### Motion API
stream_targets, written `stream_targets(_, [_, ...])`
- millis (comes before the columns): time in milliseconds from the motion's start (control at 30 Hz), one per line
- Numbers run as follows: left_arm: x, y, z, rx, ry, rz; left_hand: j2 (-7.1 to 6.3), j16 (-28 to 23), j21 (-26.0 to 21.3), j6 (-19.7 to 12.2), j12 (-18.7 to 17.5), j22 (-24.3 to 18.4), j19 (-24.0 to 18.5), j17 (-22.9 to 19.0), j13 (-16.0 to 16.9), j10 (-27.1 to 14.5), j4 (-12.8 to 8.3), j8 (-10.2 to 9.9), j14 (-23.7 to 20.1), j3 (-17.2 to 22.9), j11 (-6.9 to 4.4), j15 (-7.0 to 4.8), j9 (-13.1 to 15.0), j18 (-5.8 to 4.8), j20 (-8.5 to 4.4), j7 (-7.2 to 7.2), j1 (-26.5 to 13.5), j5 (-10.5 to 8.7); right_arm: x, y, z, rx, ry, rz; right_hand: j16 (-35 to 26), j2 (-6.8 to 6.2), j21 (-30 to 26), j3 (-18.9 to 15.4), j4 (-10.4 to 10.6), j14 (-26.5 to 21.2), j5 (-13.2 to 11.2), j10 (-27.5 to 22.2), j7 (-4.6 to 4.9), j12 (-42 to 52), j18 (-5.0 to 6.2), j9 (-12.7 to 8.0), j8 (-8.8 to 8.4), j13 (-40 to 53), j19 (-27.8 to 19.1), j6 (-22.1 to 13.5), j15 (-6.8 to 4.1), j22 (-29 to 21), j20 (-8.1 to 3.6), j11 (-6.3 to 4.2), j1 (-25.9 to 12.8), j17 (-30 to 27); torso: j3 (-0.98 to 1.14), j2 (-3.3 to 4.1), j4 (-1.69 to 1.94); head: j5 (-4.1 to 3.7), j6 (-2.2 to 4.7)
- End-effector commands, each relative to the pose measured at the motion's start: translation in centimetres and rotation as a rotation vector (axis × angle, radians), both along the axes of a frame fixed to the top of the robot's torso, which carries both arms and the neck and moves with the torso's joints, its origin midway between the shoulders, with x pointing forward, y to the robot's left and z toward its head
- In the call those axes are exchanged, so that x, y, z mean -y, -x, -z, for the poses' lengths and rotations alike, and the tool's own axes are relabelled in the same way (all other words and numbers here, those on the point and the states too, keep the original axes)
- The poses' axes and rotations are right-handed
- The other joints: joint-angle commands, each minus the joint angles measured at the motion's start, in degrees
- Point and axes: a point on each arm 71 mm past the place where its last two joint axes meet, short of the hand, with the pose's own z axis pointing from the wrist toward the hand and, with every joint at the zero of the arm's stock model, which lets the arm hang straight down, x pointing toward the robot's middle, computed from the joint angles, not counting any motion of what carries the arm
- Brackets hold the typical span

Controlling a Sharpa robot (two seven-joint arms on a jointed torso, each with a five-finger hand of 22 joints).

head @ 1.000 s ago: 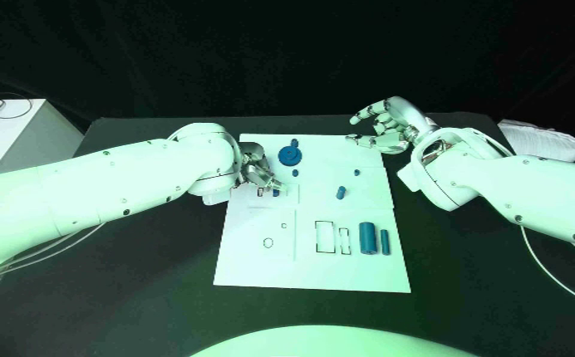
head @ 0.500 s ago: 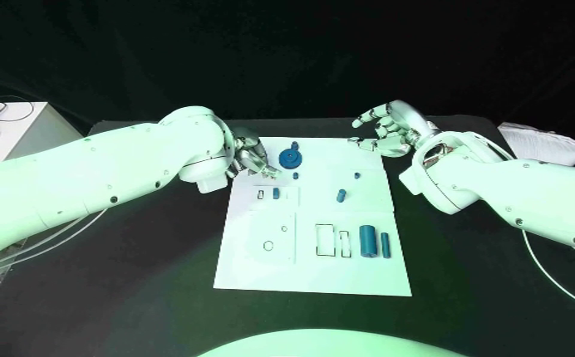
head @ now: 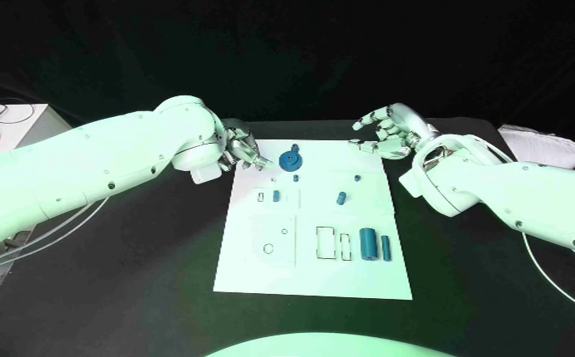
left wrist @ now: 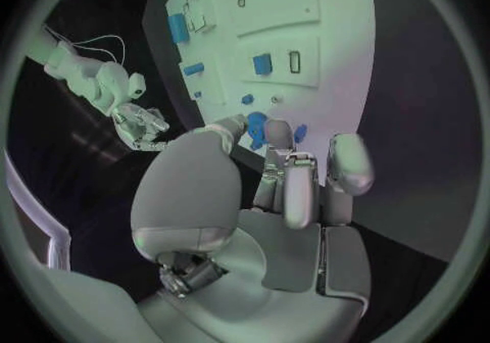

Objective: Assemble the parts on the task board

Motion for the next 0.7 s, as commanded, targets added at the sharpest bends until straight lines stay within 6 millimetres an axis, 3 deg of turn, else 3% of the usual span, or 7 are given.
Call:
stream_targets(33, [-0.3, -0.5, -0.1, -0.003, 0.003, 0.004, 0.41, -0.1, -0.25, 0.02, 0.5, 0.18, -0.2, 5.84, 0.22, 0.11, 0.2, -0.32, 2.76, -0.51, 0.22, 0.5, -0.37, 0.39, 0.35, 0.19, -1.32, 0.02, -0.1, 0.0, 0.0, 0.008, -0.004, -0.011, -0.19, -0.2, -0.29, 0.29, 0.07, 4.75, 0.04, -0.54, 0.16, -0.38, 1.02, -0.05, -0.29, 8.25, 2.56, -0.01, 0.46, 10.02, 0.34, 0.01, -0.57, 10.04, 0.05, 0.03, -0.02, 0.15, 0.2])
stream_targets(333, [-1.2, -2.5, -0.2, 0.012, -0.024, -0.047, 0.71, 0.15, 0.04, 0.81, 1.58, 0.8, 0.32, 6.15, 1.01, 0.86, 0.26, -0.22, 2.93, -2.69, 0.18, 0.5, -1.0, 0.3, 0.49, 0.08, -4.96, -0.06, -0.2, 0.1, -0.1, 0.007, -0.004, -0.011, -0.19, -0.2, -0.29, 0.29, 0.07, 4.75, 0.04, -0.54, 0.16, -0.38, 1.02, -0.05, -0.29, 8.25, 2.56, -0.01, 0.46, 10.02, 0.34, 0.01, -0.57, 10.04, -0.07, 0.11, -0.03, 0.36, 0.93])
stream_targets(700, [-0.7, -4.0, 0.3, -0.002, -0.059, -0.047, 0.65, 0.12, -0.06, 0.75, 1.5, 0.64, 0.21, 6.04, 0.62, 0.61, 0.25, -0.18, 2.89, -3.68, 0.15, 0.47, -1.16, 0.34, 0.49, 0.03, -6.1, -0.18, -0.3, 0.1, -0.1, 0.007, -0.006, -0.013, -0.19, -0.2, -0.29, 0.29, 0.07, 4.75, 0.04, -0.54, 0.16, -0.38, 1.02, -0.05, -0.29, 8.25, 2.56, -0.01, 0.46, 10.02, 0.34, 0.01, -0.57, 10.04, -0.17, 0.38, -0.1, 0.43, 0.79])
